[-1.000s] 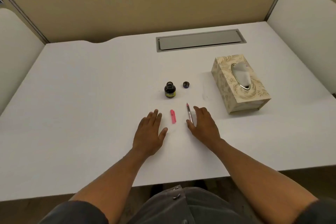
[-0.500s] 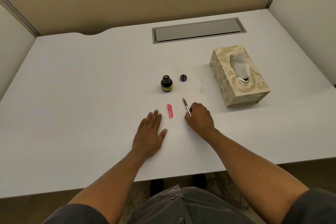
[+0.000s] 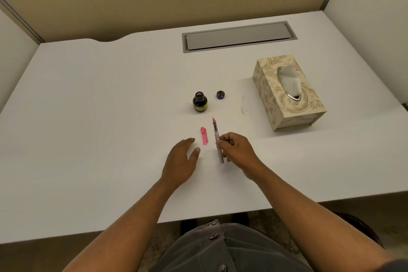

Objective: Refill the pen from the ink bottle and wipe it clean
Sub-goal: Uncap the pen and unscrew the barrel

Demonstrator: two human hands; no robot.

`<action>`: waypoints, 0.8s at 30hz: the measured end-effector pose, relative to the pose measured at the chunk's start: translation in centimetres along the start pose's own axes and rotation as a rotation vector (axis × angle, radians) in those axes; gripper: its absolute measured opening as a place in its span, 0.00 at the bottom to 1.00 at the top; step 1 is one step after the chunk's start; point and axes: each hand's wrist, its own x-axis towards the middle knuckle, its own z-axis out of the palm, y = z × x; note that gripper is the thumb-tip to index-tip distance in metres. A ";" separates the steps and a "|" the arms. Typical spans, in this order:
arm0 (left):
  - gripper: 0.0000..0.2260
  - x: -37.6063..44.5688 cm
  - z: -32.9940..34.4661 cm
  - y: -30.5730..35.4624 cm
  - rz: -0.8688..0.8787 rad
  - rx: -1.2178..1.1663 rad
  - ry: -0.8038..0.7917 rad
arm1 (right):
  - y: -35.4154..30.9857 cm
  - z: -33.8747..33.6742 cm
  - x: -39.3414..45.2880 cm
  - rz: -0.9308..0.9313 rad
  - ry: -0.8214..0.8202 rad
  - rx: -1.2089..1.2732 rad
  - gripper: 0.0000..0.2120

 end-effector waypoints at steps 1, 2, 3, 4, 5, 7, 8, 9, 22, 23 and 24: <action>0.20 -0.1 -0.4 0.8 -0.025 -0.073 -0.007 | -0.1 -0.1 -0.3 0.008 -0.027 0.025 0.06; 0.17 -0.1 -0.8 1.6 -0.044 -0.156 -0.022 | -0.3 -0.1 -0.6 0.009 -0.048 0.041 0.06; 0.14 -0.2 -1.1 2.4 -0.064 -0.265 -0.039 | -0.4 -0.1 -0.8 0.007 -0.064 0.051 0.05; 0.11 -0.2 -1.4 3.2 -0.094 -0.395 -0.055 | -0.5 -0.1 -1.0 0.006 -0.076 0.060 0.05; 0.09 -0.3 -1.6 3.9 -0.124 -0.524 -0.072 | -0.6 -0.1 -1.2 0.008 -0.086 0.069 0.05; 0.09 -0.3 -1.9 5.1 -0.173 -0.710 -0.103 | -0.8 0.0 -1.5 0.012 -0.112 0.087 0.05; 0.10 -0.2 -2.0 5.4 -0.192 -0.772 -0.112 | -0.9 0.1 -1.6 0.009 -0.129 0.094 0.06; 0.11 0.1 -2.1 5.7 -0.211 -0.823 -0.114 | -1.0 0.2 -1.8 0.000 -0.144 0.095 0.06; 0.08 2.1 -1.8 5.1 -0.338 -1.104 -0.137 | -1.2 0.2 -1.6 0.090 -0.409 0.123 0.11; 0.07 2.2 -1.7 5.1 -0.329 -1.099 -0.130 | -1.2 0.3 -1.5 0.086 -0.387 0.125 0.10; 0.07 2.3 -1.6 5.1 -0.322 -1.096 -0.120 | -1.1 0.4 -1.4 0.080 -0.367 0.118 0.09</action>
